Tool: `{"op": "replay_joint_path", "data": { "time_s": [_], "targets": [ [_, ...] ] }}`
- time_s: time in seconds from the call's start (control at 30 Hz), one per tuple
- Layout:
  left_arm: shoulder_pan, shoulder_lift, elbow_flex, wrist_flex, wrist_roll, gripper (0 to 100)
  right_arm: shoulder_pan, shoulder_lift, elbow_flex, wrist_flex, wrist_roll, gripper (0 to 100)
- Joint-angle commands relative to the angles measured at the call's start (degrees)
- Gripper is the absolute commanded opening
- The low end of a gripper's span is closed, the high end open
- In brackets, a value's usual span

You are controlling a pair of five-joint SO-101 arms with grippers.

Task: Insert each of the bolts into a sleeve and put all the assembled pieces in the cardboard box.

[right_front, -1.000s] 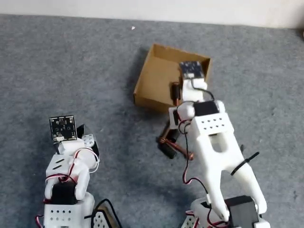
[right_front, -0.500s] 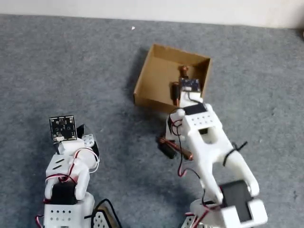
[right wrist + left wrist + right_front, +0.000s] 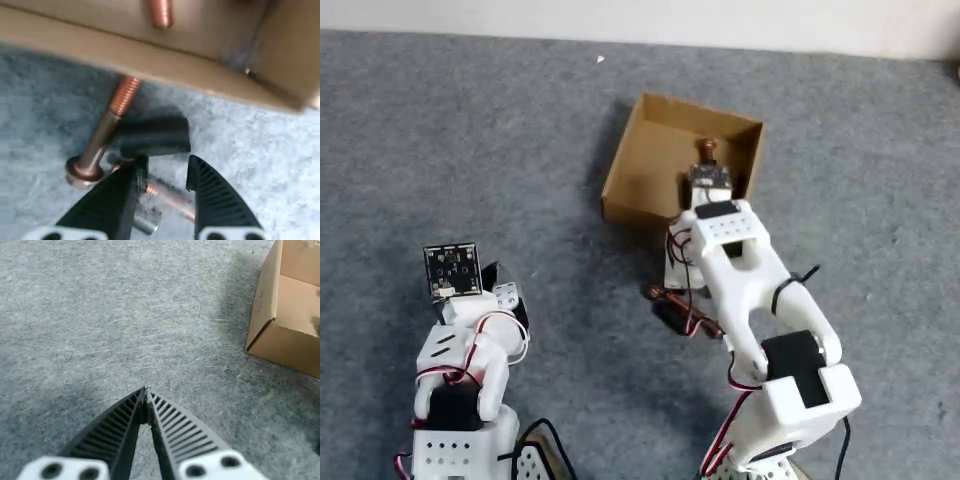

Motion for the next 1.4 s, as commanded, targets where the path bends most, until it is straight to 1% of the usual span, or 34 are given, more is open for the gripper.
{"op": "replay_joint_path", "data": {
  "time_s": [0.0,0.03,0.1,0.27,0.4,0.6,0.77,0.97,1.27,1.37],
  "targets": [
    [-0.9,-0.5,1.3,-1.6,-0.7,1,-0.5,-4.9,-5.3,4.5,0.0,11.6],
    [-0.9,-0.5,1.3,-1.6,-0.7,1,-0.5,-5.9,-5.8,4.5,0.4,11.6],
    [-0.9,-0.5,1.3,-1.6,-0.7,1,-0.6,-7.3,-6.3,4.6,4.9,11.6],
    [-0.9,-0.5,1.3,-1.6,-0.7,1,-0.7,-7.8,-6.3,4.4,20.4,11.7],
    [-0.9,-0.5,1.3,-1.6,-0.7,1,-0.7,-7.8,-6.0,4.6,35.5,11.9],
    [-0.9,-0.5,1.3,-1.6,-0.7,1,-0.7,-6.8,-6.0,4.9,46.9,11.9],
    [-0.9,-0.5,1.3,-1.6,-0.7,1,-0.7,1.7,-6.5,4.5,53.7,12.0],
    [-0.9,-0.5,1.3,-1.6,-0.7,1,-0.7,10.2,-8.6,4.4,56.4,12.0],
    [-0.9,-0.5,1.3,-1.6,-0.7,1,-0.7,11.2,-11.5,4.4,56.6,12.1],
    [-0.9,-0.5,1.3,-1.6,-0.7,1,-0.9,11.2,-11.3,4.4,60.5,16.5]
  ]
}}
